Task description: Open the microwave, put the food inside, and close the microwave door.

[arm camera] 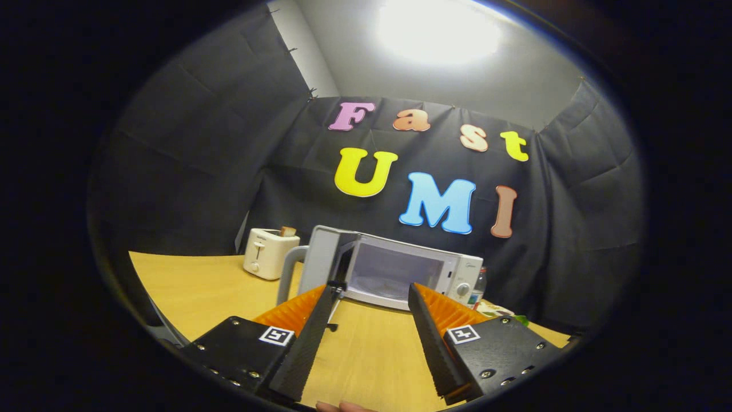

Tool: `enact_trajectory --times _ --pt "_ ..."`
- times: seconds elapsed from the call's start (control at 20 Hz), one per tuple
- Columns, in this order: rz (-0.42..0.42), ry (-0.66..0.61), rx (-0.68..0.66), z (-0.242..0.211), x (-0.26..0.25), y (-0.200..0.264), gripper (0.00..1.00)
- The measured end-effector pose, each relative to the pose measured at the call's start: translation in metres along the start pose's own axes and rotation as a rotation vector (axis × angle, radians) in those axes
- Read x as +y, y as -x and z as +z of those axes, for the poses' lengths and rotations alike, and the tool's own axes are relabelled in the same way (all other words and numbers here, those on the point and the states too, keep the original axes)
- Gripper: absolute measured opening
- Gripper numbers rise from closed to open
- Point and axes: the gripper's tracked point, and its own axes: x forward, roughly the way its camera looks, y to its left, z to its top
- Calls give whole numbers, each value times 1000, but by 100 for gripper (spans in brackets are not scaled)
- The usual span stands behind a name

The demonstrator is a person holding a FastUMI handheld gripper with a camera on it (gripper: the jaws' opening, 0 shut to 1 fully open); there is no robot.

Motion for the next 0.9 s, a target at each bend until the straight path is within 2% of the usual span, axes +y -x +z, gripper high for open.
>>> enact_trajectory --times 0.15,0.5,0.8,0.9 --pt "-60 6 30 -25 -42 3 82" --pt "-204 -122 177 -93 -150 2 82" --pt "-272 -317 315 -151 -211 -4 82" --pt "-245 -453 355 -167 -213 -8 83"
